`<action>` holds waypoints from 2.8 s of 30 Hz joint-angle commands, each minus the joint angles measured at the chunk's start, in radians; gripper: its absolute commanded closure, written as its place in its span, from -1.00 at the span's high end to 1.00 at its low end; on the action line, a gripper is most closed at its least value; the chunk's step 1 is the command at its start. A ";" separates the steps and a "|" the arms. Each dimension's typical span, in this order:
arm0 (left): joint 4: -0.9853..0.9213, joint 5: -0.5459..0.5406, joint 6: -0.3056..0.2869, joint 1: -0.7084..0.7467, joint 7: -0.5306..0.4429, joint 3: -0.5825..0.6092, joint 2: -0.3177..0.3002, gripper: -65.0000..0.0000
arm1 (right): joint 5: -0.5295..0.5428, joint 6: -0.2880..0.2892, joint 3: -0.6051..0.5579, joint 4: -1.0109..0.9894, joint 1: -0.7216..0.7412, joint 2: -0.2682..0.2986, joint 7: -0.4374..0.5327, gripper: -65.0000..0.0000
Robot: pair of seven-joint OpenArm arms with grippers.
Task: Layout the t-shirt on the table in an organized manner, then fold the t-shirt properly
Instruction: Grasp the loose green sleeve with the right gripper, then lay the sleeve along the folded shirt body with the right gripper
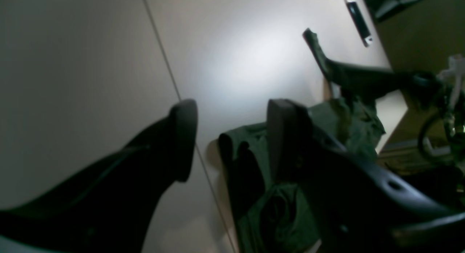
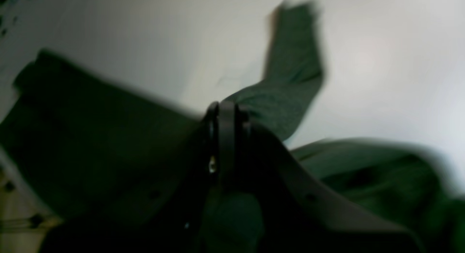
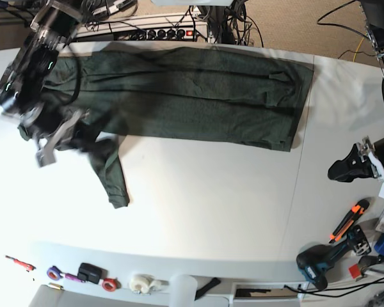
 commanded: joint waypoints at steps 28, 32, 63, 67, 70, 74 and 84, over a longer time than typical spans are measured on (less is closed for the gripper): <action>0.012 -0.027 -0.004 -0.022 -0.016 -0.007 -0.025 -0.02 | -0.146 0.003 -0.262 0.142 -0.147 -0.268 0.136 -1.00; 0.012 -0.027 -0.004 -0.022 -0.015 -0.007 -0.025 -0.02 | -0.219 0.003 -0.307 0.142 -0.147 -0.268 0.130 -0.97; 0.012 -0.027 -0.004 -0.023 -0.017 -0.007 0.143 -0.02 | -0.455 -0.199 0.063 -0.881 0.336 -0.180 0.563 0.03; 0.012 -0.027 -0.004 -0.023 -0.035 -0.007 0.153 -0.02 | -0.359 -0.126 -0.011 -0.933 0.340 -0.182 0.487 -0.23; 0.012 -0.027 -0.004 -0.023 -0.034 -0.007 0.152 -0.02 | -0.264 -0.027 -0.051 -0.908 0.341 -0.182 0.426 -1.00; 0.012 -0.027 -0.004 -0.023 -0.035 -0.007 0.152 -0.02 | -0.120 0.003 -0.055 -0.778 0.341 -0.182 0.328 -1.00; 0.012 -0.027 -0.004 -0.023 -0.035 -0.007 0.152 -0.02 | -0.103 0.003 -0.058 -0.386 0.311 -0.185 0.175 -1.00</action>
